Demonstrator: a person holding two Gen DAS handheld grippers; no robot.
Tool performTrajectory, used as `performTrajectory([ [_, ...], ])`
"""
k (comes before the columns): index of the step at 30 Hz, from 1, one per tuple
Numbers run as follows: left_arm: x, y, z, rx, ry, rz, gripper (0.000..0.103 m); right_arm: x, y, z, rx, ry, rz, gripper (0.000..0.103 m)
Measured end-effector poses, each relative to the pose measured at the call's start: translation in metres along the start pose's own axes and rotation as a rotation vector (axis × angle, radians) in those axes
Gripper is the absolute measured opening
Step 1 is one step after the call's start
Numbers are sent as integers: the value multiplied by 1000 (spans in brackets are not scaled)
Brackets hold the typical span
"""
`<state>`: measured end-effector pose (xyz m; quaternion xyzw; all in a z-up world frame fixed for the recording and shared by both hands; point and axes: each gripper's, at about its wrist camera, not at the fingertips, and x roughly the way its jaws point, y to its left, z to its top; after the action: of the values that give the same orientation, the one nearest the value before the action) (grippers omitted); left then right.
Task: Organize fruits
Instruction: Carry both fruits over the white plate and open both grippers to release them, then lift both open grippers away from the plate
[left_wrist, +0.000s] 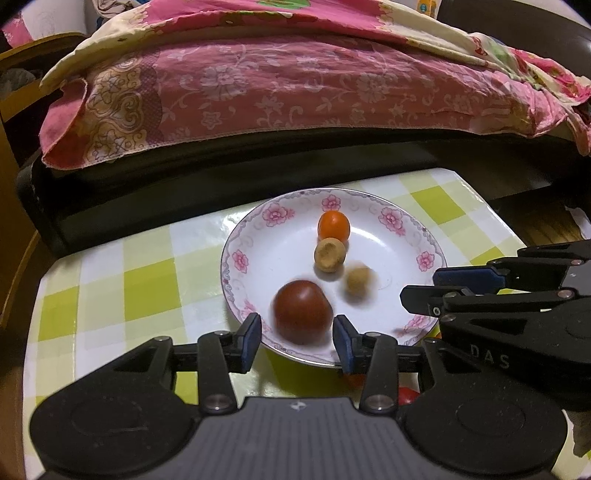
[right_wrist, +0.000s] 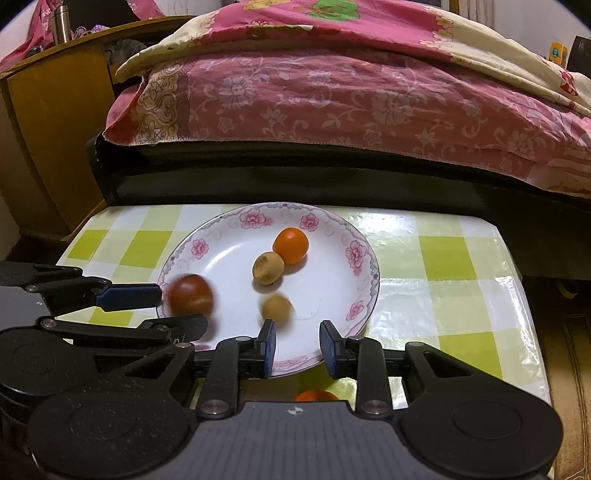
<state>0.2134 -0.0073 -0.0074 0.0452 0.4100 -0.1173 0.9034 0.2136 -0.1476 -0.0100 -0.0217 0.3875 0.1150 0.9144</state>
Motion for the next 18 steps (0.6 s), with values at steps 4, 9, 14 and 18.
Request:
performTrajectory([
  [4, -1, 1, 1, -4, -5, 6, 53, -1, -2, 0, 6, -6, -7, 31],
  [9, -5, 4, 2, -19, -18, 12, 53, -4, 0, 0, -1, -16, -7, 33],
  [14, -10, 8, 3, -29, -27, 18, 54, -7, 2, 1, -15, -28, -9, 37],
  [18, -13, 10, 2, -37, -27, 19, 56, -9, 3, -1, -25, -31, -11, 40],
])
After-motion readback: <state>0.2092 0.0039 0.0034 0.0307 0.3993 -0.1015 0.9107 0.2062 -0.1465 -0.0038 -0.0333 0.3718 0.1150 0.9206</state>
